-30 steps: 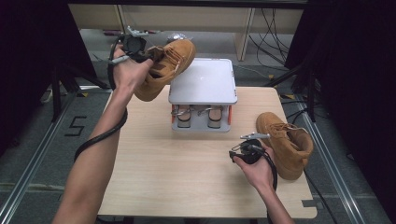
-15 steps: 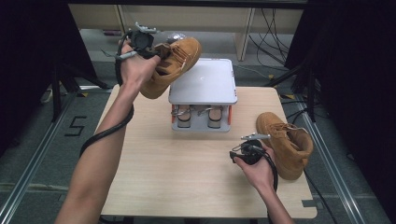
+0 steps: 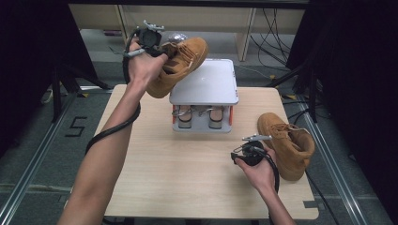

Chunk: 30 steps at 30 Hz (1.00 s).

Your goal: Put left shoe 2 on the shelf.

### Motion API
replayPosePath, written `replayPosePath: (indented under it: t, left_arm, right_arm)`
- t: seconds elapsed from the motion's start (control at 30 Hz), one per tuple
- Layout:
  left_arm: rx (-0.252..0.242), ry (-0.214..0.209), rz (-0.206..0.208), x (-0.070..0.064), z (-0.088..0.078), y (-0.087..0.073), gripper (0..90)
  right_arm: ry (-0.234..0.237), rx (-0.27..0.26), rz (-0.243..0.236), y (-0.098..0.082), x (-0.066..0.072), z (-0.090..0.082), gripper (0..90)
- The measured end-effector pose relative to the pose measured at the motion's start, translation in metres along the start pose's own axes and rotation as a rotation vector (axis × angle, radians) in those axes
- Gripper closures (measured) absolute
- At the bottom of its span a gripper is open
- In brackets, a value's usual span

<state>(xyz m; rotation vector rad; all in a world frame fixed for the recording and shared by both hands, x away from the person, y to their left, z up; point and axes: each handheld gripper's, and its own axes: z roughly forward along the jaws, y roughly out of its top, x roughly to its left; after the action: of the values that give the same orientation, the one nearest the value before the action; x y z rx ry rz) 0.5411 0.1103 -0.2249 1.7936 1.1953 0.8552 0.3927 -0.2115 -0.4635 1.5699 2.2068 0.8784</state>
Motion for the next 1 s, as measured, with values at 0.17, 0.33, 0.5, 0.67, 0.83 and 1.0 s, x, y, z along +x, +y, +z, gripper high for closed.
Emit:
replayPosePath:
  t: [0.17, 0.33, 0.5, 0.67, 0.83, 1.0]
  left_arm:
    - [-0.001, -0.007, -0.005, -0.004, 0.003, 0.003, 83.5]
    - [0.002, -0.015, -0.005, -0.009, 0.005, 0.005, 83.4]
    - [0.006, -0.036, 0.005, -0.012, 0.012, 0.003, 83.4]
    - [0.021, -0.044, 0.007, -0.015, 0.020, 0.001, 83.3]
    - [0.032, -0.050, 0.006, -0.017, 0.025, 0.003, 83.2]
    - [0.046, -0.058, -0.003, -0.016, 0.029, 0.004, 82.8]
  right_arm:
    - [-0.012, 0.002, -0.001, -0.001, -0.001, 0.000, 48.4]
    - [-0.009, 0.004, -0.005, -0.001, -0.001, 0.002, 48.4]
    - [0.012, 0.000, -0.007, -0.002, 0.000, 0.002, 48.4]
    - [0.013, 0.001, -0.006, -0.003, 0.000, 0.002, 48.4]
    - [0.001, 0.005, 0.018, -0.003, 0.000, 0.002, 48.3]
    - [0.014, 0.005, 0.016, -0.004, 0.001, 0.003, 48.4]
